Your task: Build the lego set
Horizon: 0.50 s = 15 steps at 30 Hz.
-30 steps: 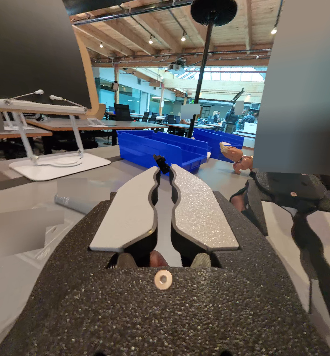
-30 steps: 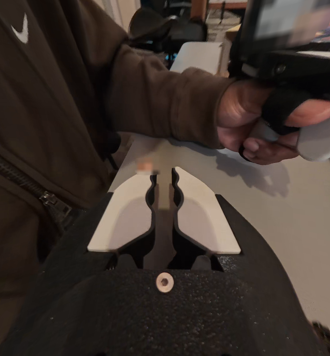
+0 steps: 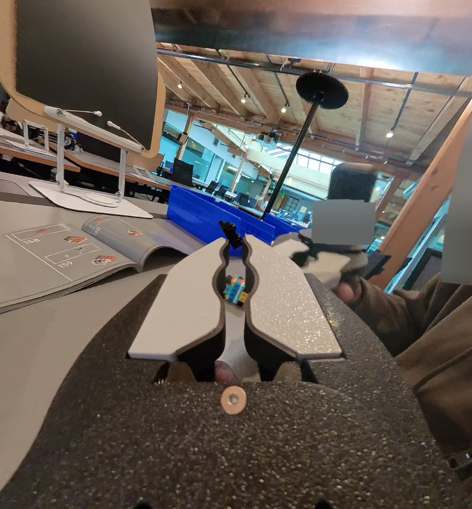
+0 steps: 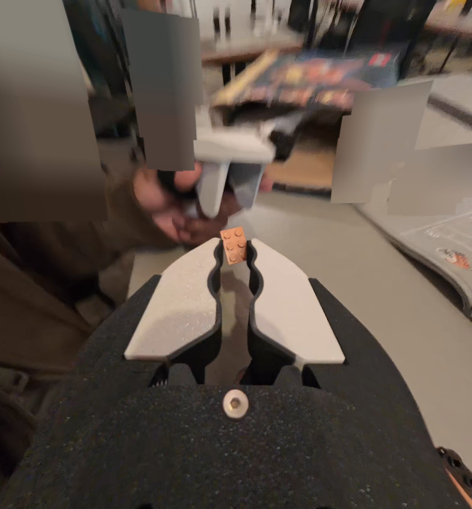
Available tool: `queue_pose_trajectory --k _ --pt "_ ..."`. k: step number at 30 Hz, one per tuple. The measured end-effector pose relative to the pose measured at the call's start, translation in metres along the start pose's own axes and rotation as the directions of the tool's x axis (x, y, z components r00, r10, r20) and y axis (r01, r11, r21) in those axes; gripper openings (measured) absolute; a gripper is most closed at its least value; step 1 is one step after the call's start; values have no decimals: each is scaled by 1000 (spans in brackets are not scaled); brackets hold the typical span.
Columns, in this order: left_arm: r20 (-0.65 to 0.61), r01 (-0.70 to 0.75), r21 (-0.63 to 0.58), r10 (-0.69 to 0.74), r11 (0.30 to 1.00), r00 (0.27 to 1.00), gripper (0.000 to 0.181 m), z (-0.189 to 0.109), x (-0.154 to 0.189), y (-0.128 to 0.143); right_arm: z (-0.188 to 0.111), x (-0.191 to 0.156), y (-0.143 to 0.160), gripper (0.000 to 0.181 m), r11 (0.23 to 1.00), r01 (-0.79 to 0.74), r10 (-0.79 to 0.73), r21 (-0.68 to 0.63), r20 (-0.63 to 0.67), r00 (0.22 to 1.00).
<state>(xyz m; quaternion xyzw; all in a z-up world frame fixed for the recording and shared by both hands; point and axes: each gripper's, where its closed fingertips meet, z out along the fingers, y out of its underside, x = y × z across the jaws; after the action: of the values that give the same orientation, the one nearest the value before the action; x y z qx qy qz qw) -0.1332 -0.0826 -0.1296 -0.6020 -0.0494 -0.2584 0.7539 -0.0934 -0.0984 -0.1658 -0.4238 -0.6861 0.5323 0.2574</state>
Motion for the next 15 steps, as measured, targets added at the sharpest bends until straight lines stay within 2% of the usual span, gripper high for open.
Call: queue_pose_trajectory --k 3,5,9,15 --pt "-27 36 31 -35 999 999 8 4 7 -1 -19 11 -41 15 956 -183 175 229 57 983" --pt "-38 50 41 -49 998 998 8 8 12 1 -25 19 -53 15 912 -278 258 301 104 961" --pt "-40 33 44 -32 998 999 8 16 23 7 -25 28 -53 15 845 -426 381 323 195 904" --pt "-30 35 55 -33 998 999 8 21 30 11 -22 23 -51 14 811 -507 434 291 281 856"
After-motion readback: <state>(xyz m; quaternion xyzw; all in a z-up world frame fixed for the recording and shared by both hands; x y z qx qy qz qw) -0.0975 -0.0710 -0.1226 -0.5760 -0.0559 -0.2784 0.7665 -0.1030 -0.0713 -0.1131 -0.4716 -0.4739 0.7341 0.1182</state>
